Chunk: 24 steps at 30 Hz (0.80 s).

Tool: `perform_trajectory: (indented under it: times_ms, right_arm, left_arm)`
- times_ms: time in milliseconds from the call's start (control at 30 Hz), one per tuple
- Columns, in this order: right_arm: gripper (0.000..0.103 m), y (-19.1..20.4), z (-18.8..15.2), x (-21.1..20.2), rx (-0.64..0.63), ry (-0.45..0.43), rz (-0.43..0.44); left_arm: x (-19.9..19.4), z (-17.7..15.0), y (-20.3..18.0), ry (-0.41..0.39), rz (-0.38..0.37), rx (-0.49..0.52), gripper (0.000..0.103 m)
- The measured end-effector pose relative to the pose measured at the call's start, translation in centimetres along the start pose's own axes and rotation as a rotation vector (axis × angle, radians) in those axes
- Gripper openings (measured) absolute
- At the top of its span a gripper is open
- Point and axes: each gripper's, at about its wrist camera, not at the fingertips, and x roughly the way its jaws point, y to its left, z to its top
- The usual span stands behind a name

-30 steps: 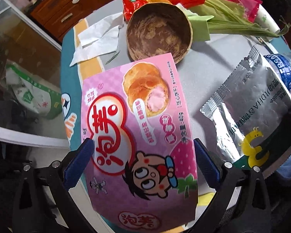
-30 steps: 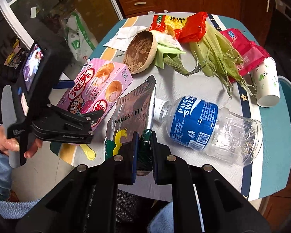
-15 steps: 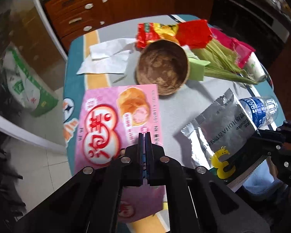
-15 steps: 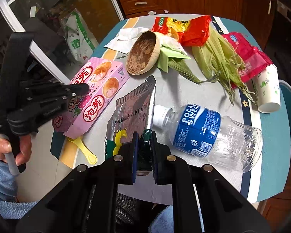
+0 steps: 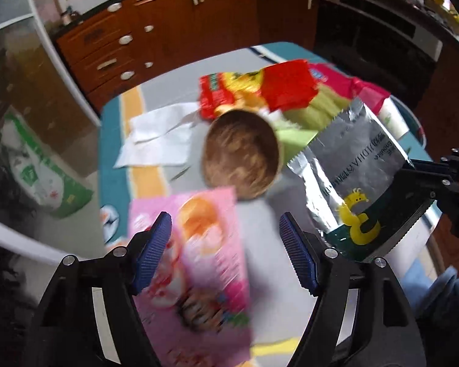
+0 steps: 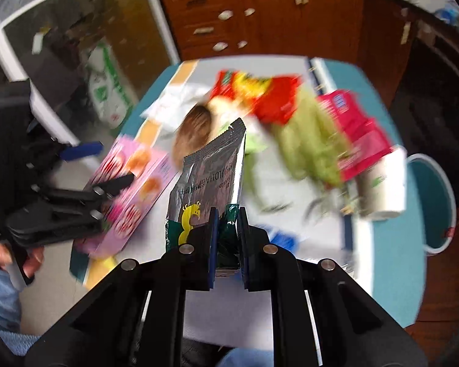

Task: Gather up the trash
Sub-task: 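Grasp the red chip bag with the left tool while right lifts silver bag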

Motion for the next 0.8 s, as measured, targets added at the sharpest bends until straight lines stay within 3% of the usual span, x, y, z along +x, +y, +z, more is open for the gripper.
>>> perform_trajectory:
  times_ms: [133, 267, 400, 633, 733, 800]
  right_arm:
    - [0.012, -3.2, 1.4, -1.3, 0.060, -0.035, -0.044]
    - [0.012, -6.1, 2.4, -1.6, 0.109, -0.046, -0.053]
    - [0.012, -8.8, 3.2, -1.7, 0.152, -0.059, -0.058]
    - [0.012, -13.0, 5.0, -3.2, 0.218, -0.121, -0.076]
    - [0.012, -13.9, 5.3, -3.5, 0.237, -0.139, -0.078]
    - [0.012, -14.7, 5.6, -3.4, 0.252, -0.145, -0.077]
  left_arm:
    - [3.1, 2.5, -2.3, 0.021, -0.042, 0.030, 0.074]
    - [6.9, 4.2, -3.9, 0.076, -0.034, 0.048, 0.074]
    - [8.0, 5.0, -4.3, 0.111, -0.055, 0.024, 0.074]
    - [4.8, 9.0, -6.1, 0.014, -0.112, 0.055, 0.074]
    - [5.2, 11.2, -6.8, -0.017, -0.083, 0.067, 0.074]
    - [6.8, 12.9, -7.4, 0.003, -0.089, 0.059, 0.074]
